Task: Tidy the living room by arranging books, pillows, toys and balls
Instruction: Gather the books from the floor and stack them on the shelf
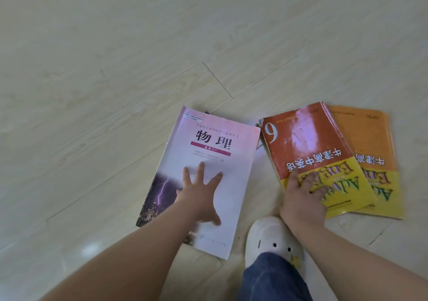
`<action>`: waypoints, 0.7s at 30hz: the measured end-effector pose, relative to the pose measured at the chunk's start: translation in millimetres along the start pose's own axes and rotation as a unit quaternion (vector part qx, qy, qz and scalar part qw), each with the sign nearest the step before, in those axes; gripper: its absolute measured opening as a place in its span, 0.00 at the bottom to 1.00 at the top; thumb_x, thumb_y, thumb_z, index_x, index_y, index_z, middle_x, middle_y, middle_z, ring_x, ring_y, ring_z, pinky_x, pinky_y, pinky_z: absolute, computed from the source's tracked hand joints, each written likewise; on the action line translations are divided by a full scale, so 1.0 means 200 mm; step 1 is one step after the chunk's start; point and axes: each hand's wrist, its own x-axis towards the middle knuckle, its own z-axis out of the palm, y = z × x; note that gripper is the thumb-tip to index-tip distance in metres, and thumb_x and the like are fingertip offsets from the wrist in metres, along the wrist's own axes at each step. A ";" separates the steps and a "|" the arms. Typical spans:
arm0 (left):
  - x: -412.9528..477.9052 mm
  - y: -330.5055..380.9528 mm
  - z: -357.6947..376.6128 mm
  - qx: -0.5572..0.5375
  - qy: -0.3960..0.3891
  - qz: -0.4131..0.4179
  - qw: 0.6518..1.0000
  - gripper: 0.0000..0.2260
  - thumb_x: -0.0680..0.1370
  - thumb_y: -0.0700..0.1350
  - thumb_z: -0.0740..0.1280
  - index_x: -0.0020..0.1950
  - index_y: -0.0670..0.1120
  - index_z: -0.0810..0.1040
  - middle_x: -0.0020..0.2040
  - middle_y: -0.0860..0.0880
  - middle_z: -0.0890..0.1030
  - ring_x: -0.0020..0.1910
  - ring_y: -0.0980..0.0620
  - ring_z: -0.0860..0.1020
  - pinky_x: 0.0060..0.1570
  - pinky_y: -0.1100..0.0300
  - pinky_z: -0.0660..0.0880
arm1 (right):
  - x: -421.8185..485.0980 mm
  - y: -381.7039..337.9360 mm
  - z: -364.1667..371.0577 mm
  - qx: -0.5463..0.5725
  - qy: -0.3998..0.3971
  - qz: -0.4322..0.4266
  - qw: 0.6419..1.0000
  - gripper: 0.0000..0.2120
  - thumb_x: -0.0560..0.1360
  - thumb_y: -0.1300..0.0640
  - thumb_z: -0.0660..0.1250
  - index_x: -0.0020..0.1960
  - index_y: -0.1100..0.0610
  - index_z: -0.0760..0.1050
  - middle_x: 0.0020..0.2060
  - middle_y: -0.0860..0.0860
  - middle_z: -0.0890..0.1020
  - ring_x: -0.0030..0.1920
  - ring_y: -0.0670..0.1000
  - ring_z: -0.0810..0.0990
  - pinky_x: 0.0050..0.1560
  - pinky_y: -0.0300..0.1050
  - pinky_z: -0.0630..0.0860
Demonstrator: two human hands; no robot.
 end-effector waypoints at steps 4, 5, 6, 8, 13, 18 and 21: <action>-0.02 -0.07 -0.01 0.025 0.000 0.020 0.999 0.49 0.69 0.55 0.73 0.75 0.60 0.38 0.75 0.50 0.30 0.73 0.36 0.33 0.71 0.37 0.56 | 0.01 0.01 -0.01 -0.018 0.002 -0.003 1.000 0.29 0.81 0.58 0.51 0.76 0.54 0.40 0.75 0.64 0.44 0.72 0.72 0.51 0.56 0.59 0.74; -0.02 -0.06 0.00 0.046 0.013 0.015 0.999 0.49 0.70 0.54 0.73 0.75 0.60 0.37 0.75 0.49 0.30 0.74 0.36 0.34 0.70 0.38 0.59 | 0.01 0.02 -0.01 -0.026 0.006 -0.006 1.000 0.30 0.81 0.56 0.53 0.76 0.54 0.40 0.75 0.64 0.45 0.72 0.72 0.52 0.55 0.57 0.75; -0.03 -0.05 0.02 0.068 0.028 0.009 0.997 0.49 0.71 0.53 0.73 0.75 0.60 0.36 0.75 0.49 0.30 0.74 0.35 0.35 0.69 0.38 0.61 | 0.02 0.02 0.00 -0.037 0.010 -0.009 0.999 0.31 0.81 0.54 0.54 0.76 0.55 0.40 0.75 0.64 0.46 0.72 0.72 0.53 0.54 0.56 0.76; -0.03 -0.02 0.05 0.098 0.053 -0.002 0.994 0.48 0.72 0.53 0.72 0.75 0.59 0.35 0.75 0.47 0.30 0.74 0.34 0.36 0.69 0.39 0.61 | 0.02 0.04 0.00 -0.055 0.018 -0.011 0.998 0.32 0.81 0.53 0.56 0.76 0.55 0.41 0.75 0.64 0.48 0.71 0.71 0.55 0.53 0.55 0.77; -0.02 -0.01 0.05 0.086 0.053 -0.004 0.995 0.48 0.72 0.53 0.71 0.75 0.59 0.35 0.75 0.47 0.30 0.73 0.34 0.35 0.70 0.39 0.58 | 0.02 -0.01 -0.05 -0.096 0.029 -0.036 0.994 0.28 0.81 0.65 0.48 0.76 0.58 0.39 0.74 0.66 0.50 0.70 0.73 0.59 0.58 0.55 0.74; -0.02 -0.01 0.01 0.019 -0.002 0.006 1.000 0.48 0.70 0.60 0.70 0.75 0.60 0.37 0.75 0.49 0.29 0.72 0.36 0.31 0.71 0.38 0.50 | 0.02 0.04 -0.08 -0.062 0.067 -0.036 0.995 0.27 0.79 0.64 0.52 0.75 0.57 0.48 0.73 0.60 0.61 0.64 0.63 0.72 0.49 0.48 0.76; -0.02 0.02 -0.06 -0.138 0.045 -0.016 0.989 0.36 0.74 0.60 0.65 0.77 0.55 0.50 0.78 0.49 0.43 0.76 0.41 0.43 0.73 0.44 0.50 | 0.02 0.07 -0.16 0.092 0.086 -0.047 0.991 0.21 0.76 0.65 0.58 0.67 0.55 0.60 0.58 0.54 0.75 0.52 0.57 0.79 0.38 0.44 0.68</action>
